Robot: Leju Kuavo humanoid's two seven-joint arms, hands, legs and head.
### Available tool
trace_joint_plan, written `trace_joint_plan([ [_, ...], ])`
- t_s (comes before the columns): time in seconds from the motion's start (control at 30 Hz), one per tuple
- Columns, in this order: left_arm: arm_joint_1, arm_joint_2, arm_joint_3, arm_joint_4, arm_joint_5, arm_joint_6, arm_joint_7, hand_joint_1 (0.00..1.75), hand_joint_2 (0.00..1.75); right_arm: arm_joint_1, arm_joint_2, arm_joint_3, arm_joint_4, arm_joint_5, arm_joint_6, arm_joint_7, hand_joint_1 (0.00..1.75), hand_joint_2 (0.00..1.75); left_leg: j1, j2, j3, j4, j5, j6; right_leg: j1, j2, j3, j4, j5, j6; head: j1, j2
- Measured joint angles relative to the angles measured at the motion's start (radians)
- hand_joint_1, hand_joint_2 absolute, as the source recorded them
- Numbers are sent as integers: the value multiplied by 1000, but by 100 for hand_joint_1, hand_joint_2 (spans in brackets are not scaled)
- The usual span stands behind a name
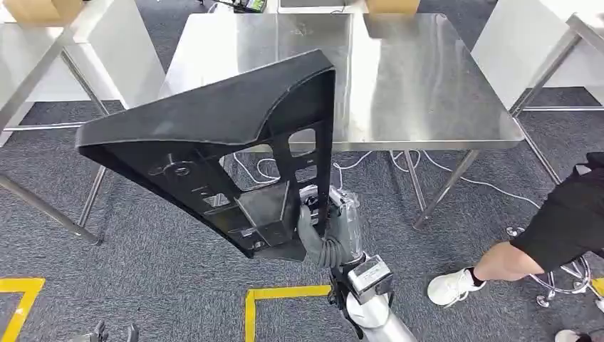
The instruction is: Take the parts from the cabinet and place them on the table.
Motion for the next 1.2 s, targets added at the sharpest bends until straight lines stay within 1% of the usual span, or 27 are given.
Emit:
trace_joint_plan([
  [0.03,1,-2,6,-1,-3,0,0,0,175,0,0,2,3,-1,2,0,175,175,0,-2,1,0,-8,-4,4,-2,2,-23,32,-15,-4,0],
  [0.07,3,-3,14,-5,-7,0,0,0,175,-6,0,6,7,-2,3,0,175,175,-1,-4,8,2,-12,-10,11,-8,-1,-28,-17,-38,-3,0],
  [0.1,5,-4,18,-6,-11,1,0,0,175,-10,1,9,8,-2,4,0,175,175,0,-2,4,0,-18,-20,14,-6,15,-31,6,-44,-5,0],
  [0.13,9,-5,20,-8,-16,9,0,0,175,-11,1,10,8,-3,4,0,175,175,0,-1,11,14,-15,-24,11,-3,7,-39,22,-54,-9,0],
  [0.2,15,-7,28,-15,-31,24,0,0,175,-16,4,16,10,-7,9,0,175,175,2,2,11,30,-22,-30,-2,-3,41,-47,18,-68,-6,0],
  [0.23,16,-11,32,-15,-35,27,0,0,175,-21,6,16,11,-8,10,0,175,175,4,5,-1,62,-36,-36,-2,-4,51,-48,14,-74,-5,0],
  [0.27,15,-11,36,-15,-42,34,0,0,175,-26,8,16,12,-10,11,0,175,175,7,8,-31,118,-62,-42,-3,-4,55,-48,11,-79,-9,0],
  [0.33,20,-10,39,-14,-59,66,0,0,175,-29,9,22,15,-13,15,0,175,175,14,9,-117,242,-110,-55,-3,-4,58,-48,4,-85,-8,0],
  [0.37,24,-9,39,-11,-61,75,0,0,175,-28,8,24,18,-17,19,0,175,175,18,9,-152,277,-118,-61,-3,-2,61,-48,1,-84,-10,0],
  [0.4,26,-8,41,-4,-62,82,0,0,175,-28,8,27,22,-19,21,1,175,175,22,10,-170,271,-101,-64,-4,-1,65,-47,-5,-82,-9,0],
  [0.43,26,-3,43,5,-63,91,0,0,175,-29,8,31,24,-21,21,1,175,175,27,12,-166,228,-58,-68,-5,1,73,-47,-11,-79,-10,0],
  [0.5,29,6,50,26,-63,96,0,0,175,-34,8,37,27,-29,21,1,175,175,32,17,-109,64,64,-71,-7,1,95,-47,-26,-70,-10,0],
  [0.53,30,9,60,40,-61,90,0,0,175,-39,8,40,30,-34,21,1,175,175,33,17,-87,22,76,-70,-7,0,93,-49,-33,-64,-10,0],
  [0.57,29,12,67,54,-61,90,0,0,175,-47,6,42,32,-38,21,1,175,175,20,22,-98,17,17,-66,-3,0,103,-48,-35,-59,-11,0],
  [0.6,31,15,71,67,-61,90,2,0,175,-52,6,45,34,-42,21,1,175,175,18,20,-91,18,18,-51,-2,1,99,-49,-41,-51,-14,0],
  [0.63,37,16,74,76,-61,90,1,0,175,-52,6,47,35,-44,21,1,175,175,16,19,-82,16,43,-41,-1,1,92,-50,-48,-42,-13,0],
  [0.7,37,19,82,90,-61,90,1,0,175,-54,6,48,37,-44,21,1,175,175,21,16,-65,2,49,-25,5,-3,107,-51,-58,-27,-13,0],
  [0.73,36,19,84,95,-61,90,0,0,175,-56,5,49,37,-45,21,0,175,175,20,17,-56,-1,48,-21,-1,-4,103,-27,-65,-27,-12,0],
  [0.77,33,19,85,101,-62,90,0,0,175,-61,4,50,38,-46,21,0,175,175,19,18,-53,-2,43,-11,0,-4,76,27,-88,-32,-11,0],
  [0.83,32,20,87,109,-64,90,0,0,175,-60,-2,53,41,-47,21,0,175,175,14,17,-45,-2,33,-2,-1,-4,-27,194,-146,-41,-11,0],
  [0.87,32,20,90,112,-64,89,0,0,175,-57,-5,55,43,-47,21,0,175,175,12,15,-40,-1,27,0,-1,-4,-75,259,-157,-38,-10,0],
  [0.9,34,20,92,114,-64,87,0,0,175,-54,-8,56,47,-47,21,0,175,175,10,13,-34,-1,21,0,-1,-4,-100,273,-147,-33,-11,0],
  [0.93,35,20,92,114,-64,86,0,0,175,-52,-11,58,47,-47,21,0,175,175,9,10,-26,-1,15,-1,-1,-4,-99,243,-118,-25,-11,0],
  [1.0,35,20,94,114,-64,80,0,0,175,-52,-11,59,47,-47,21,0,175,175,8,6,-4,-1,-1,-4,0,-4,-45,78,-16,-10,-11,0],
  [1.03,36,20,95,114,-64,76,0,0,175,-52,-11,60,47,-47,21,0,175,175,8,5,4,-1,-10,-8,0,-4,-15,-9,28,-11,-9,0],
  [1.07,35,18,99,113,-63,67,0,0,175,-52,-11,61,48,-46,21,0,175,175,-3,3,10,3,-22,-16,8,-4,4,-34,42,-24,-11,0],
  [1.2,36,17,110,100,-63,39,0,0,175,-54,-10,63,48,-44,21,1,175,175,10,4,15,0,-39,-38,6,-1,8,-43,33,-47,-11,0],
])
